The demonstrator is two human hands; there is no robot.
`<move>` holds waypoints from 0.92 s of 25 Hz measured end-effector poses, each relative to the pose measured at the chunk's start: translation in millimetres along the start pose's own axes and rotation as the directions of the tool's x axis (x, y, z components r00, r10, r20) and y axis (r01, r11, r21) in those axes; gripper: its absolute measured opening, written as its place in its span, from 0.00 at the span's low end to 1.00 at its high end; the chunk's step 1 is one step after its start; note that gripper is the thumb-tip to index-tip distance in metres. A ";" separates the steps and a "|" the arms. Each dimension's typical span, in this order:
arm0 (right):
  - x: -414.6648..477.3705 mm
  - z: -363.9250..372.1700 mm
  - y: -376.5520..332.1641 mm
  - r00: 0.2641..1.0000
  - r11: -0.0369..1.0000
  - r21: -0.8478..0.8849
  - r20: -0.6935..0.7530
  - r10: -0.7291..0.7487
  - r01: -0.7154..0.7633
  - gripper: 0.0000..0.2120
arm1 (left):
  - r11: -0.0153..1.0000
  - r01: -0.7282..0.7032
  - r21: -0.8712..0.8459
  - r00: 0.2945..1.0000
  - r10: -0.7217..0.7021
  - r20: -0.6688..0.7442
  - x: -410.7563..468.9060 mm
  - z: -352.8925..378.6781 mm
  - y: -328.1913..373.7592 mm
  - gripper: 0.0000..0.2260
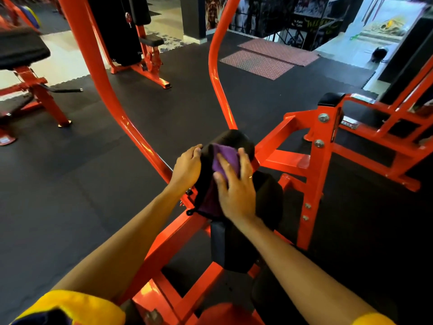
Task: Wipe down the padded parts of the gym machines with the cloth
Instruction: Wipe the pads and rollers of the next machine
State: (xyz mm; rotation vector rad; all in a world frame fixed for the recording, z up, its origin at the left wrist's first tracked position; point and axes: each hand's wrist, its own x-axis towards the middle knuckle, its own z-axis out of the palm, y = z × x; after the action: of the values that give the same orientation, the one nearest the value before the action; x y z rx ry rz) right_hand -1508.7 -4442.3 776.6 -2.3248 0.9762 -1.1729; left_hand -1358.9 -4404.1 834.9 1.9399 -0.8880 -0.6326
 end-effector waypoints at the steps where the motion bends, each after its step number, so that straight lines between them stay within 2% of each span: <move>1: 12.0 -3.8 11.9 0.996 0.996 0.021 -0.010 0.091 -0.091 0.23 | 0.999 -0.021 0.034 1.000 0.021 -0.012 -4.2 3.5 3.6 0.19; 3: 49.6 -7.0 30.2 0.934 0.928 0.144 -0.047 0.354 -0.344 0.23 | 0.986 -0.115 0.120 0.991 0.122 -0.049 -13.6 12.4 13.8 0.20; 5: 86.4 -8.7 33.7 0.860 0.840 0.246 -0.047 0.509 -0.484 0.21 | 0.968 -0.189 0.163 0.977 0.202 -0.066 -17.8 20.2 18.5 0.21; 7: 90.8 -6.9 19.4 0.881 0.873 0.188 -0.065 0.468 -0.450 0.22 | 0.985 -0.143 0.098 0.987 0.149 -0.060 -12.8 15.6 19.3 0.21; 10: 34.4 2.1 -10.1 0.982 0.986 0.003 -0.089 0.168 -0.169 0.24 | 0.999 -0.001 -0.039 0.999 0.000 -0.039 0.2 5.1 14.0 0.19; 13: -10.5 0.5 -10.7 0.999 0.998 0.057 0.019 0.027 -0.028 0.22 | 1.000 0.023 -0.005 0.998 -0.024 -0.055 0.2 5.4 7.5 0.19; 14: -3.5 -1.2 -1.2 0.999 0.996 0.079 0.011 0.038 -0.038 0.21 | 1.000 0.002 0.011 0.998 -0.001 -0.067 -2.5 7.5 8.1 0.19; 16: 32.2 -4.3 18.6 0.981 0.977 0.115 -0.053 0.189 -0.182 0.20 | 0.994 -0.078 0.082 0.991 0.086 -0.098 -9.4 13.8 11.9 0.19; 18: 78.2 -9.8 32.1 0.915 0.914 0.164 -0.099 0.390 -0.372 0.20 | 0.959 -0.177 0.221 0.972 0.206 -0.113 -20.2 22.0 16.0 0.19; 19: 95.5 -12.5 32.9 0.890 0.888 0.171 -0.096 0.446 -0.426 0.19 | 0.947 -0.209 0.242 0.964 0.241 -0.110 -24.2 25.4 15.2 0.19; 21: 102.5 -13.6 22.1 0.914 0.917 0.105 -0.098 0.394 -0.384 0.21 | 0.975 -0.182 0.125 0.974 0.197 -0.116 -18.7 20.5 13.5 0.19; 23: 74.1 -8.0 0.4 0.974 0.983 -0.004 -0.128 0.184 -0.186 0.21 | 0.997 -0.051 -0.054 0.991 0.044 -0.127 -3.8 11.8 7.4 0.18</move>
State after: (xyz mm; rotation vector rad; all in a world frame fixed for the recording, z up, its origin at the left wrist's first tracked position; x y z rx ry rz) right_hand -1484.4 -4495.8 822.5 -2.1377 1.2223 -1.2529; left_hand -1372.2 -4409.7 836.0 1.8796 -0.8259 -0.4967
